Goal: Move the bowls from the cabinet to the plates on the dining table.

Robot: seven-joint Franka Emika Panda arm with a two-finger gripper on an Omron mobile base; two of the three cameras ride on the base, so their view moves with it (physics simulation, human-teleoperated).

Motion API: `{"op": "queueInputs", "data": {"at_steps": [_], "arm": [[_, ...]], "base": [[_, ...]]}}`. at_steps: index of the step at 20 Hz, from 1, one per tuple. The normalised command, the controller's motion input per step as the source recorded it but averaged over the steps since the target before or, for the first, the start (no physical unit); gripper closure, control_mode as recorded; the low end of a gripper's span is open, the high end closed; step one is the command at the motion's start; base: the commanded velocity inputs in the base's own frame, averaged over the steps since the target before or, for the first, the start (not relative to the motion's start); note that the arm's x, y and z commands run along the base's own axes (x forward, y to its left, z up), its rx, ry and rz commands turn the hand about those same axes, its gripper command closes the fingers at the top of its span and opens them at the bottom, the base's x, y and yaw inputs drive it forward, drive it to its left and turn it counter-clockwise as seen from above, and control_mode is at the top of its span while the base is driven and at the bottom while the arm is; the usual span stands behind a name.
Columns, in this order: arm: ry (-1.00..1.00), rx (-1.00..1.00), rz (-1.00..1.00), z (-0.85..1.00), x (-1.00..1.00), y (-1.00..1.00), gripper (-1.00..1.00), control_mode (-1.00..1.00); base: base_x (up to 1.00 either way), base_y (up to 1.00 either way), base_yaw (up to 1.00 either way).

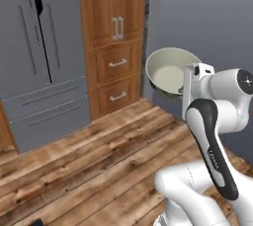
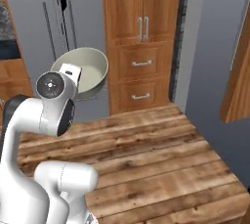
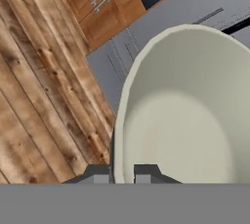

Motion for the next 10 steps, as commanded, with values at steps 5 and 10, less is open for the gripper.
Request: {"op": "queueInputs", "data": {"at_steps": [5,10], "arm": [[0.00,0.00,0.00,0.00,0.00,0.00,1.00,1.00],[0.00,0.00,0.00,0.00,0.00,0.00,1.00,1.00]], "base": [[0.51,0.23,0.44],[0.35,0.29,0.47]]}}
